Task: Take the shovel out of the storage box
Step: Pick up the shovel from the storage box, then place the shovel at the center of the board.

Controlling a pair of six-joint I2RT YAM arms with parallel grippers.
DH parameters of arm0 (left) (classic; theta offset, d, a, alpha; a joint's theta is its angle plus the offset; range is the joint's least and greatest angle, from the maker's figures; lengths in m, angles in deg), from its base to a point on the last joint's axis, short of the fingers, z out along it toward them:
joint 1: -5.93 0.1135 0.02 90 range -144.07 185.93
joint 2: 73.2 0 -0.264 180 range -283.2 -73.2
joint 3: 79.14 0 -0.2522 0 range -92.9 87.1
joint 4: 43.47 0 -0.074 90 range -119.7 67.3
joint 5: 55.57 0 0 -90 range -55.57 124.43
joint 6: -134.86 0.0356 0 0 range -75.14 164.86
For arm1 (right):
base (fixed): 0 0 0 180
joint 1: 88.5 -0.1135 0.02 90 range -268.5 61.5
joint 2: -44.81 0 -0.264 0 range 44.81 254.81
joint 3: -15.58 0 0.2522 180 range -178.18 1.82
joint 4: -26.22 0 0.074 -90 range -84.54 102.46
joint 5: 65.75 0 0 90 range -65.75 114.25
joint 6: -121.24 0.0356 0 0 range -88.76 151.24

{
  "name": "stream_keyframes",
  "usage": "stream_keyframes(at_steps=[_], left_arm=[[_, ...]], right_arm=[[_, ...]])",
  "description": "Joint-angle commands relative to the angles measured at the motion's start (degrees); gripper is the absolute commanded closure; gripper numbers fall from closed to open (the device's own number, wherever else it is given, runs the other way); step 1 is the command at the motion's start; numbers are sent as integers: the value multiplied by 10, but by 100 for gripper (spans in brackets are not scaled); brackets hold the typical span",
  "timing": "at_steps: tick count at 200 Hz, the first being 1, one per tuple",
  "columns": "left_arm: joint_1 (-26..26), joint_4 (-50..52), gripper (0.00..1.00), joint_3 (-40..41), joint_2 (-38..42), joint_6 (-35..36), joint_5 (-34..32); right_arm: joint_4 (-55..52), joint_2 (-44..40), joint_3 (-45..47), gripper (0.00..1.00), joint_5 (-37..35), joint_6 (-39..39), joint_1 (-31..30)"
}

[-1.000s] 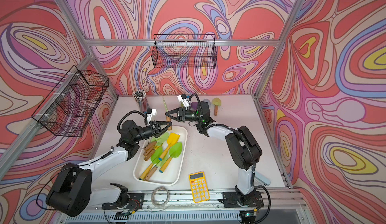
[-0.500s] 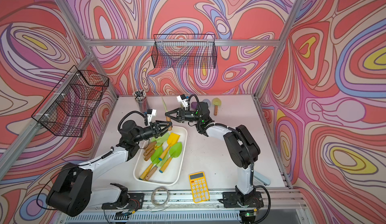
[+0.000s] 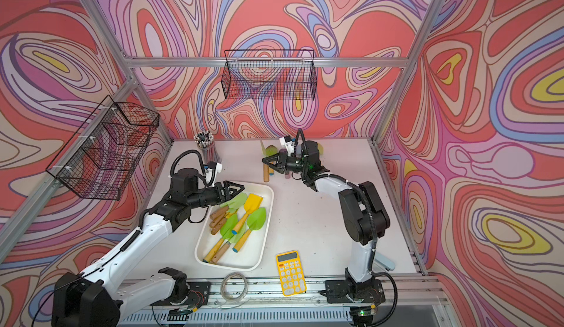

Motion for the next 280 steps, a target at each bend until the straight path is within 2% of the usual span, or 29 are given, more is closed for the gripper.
stream_keyframes(at_steps=[1,29,53,81,98,145,197,250,280], left_arm=[[1,175,44,-10,4,87,-89],[-5,230,47,-20,4,114,-153],[-22,252,50,-34,-8,130,-187],[-61,263,52,-50,-34,140,-227],[-82,264,52,-55,-46,141,-247],[-91,247,52,-48,-55,146,-250],[-97,227,52,-30,-51,131,-239],[-98,212,52,-12,-40,114,-224],[-99,217,52,-10,-35,109,-226]], right_arm=[[-175,-32,-43,76,-44,-120,22],[-337,-28,-92,77,-115,-218,45],[-464,-15,-138,77,-230,-296,53],[-528,-2,-164,77,-333,-338,61],[-549,7,-177,77,-367,-351,71],[-609,76,-253,77,-467,-386,124],[-652,195,-369,77,-543,-422,183],[-709,318,-528,77,-552,-437,211],[-725,364,-581,77,-554,-441,212]])
